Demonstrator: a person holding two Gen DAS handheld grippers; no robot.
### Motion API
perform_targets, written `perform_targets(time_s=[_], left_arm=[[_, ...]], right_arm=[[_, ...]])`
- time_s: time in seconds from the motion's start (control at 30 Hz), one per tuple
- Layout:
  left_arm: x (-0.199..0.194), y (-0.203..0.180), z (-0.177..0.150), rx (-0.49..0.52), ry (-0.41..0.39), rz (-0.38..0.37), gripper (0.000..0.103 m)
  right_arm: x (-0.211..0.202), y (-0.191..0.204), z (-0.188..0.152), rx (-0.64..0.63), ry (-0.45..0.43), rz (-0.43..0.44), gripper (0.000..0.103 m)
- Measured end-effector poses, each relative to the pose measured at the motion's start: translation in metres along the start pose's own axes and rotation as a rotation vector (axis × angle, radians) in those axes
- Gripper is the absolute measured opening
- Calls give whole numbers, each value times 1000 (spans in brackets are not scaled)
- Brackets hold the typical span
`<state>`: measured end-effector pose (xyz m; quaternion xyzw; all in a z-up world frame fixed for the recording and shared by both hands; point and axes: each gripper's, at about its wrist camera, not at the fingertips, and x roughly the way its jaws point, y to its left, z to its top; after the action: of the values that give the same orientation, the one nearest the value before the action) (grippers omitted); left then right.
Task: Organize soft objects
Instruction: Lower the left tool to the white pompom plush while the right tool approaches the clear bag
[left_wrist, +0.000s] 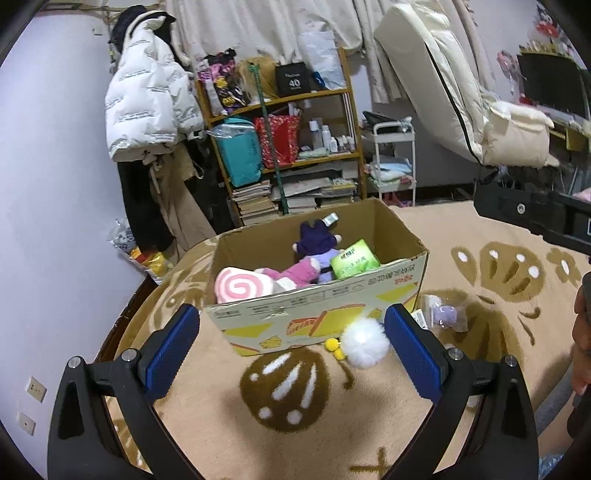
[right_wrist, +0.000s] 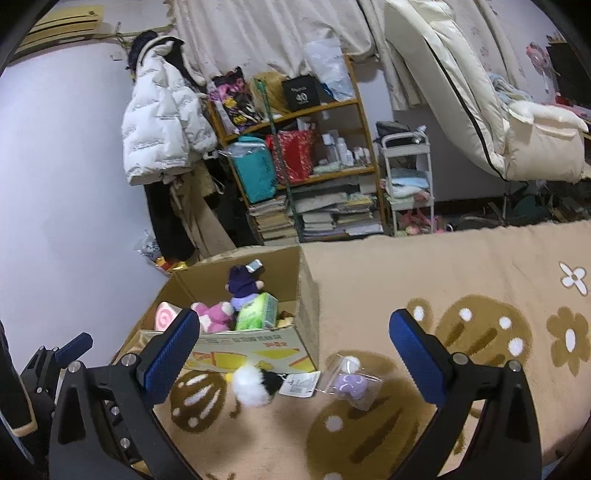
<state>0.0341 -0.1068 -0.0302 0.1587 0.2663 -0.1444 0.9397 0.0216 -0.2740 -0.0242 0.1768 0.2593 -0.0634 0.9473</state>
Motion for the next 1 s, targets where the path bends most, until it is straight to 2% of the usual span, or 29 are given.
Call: perform_targets(time_s=[0.17, 0.53, 1.0], left_arm=[[28, -8, -1, -3, 69, -49, 99], [90, -8, -11, -84, 184, -175, 99], [140, -27, -23, -79, 271, -194, 99]], right_arm=[[19, -14, -3, 70, 67, 7, 103], [65, -32, -18, 123, 187, -39, 103], [117, -59, -38, 189, 355, -138, 103]])
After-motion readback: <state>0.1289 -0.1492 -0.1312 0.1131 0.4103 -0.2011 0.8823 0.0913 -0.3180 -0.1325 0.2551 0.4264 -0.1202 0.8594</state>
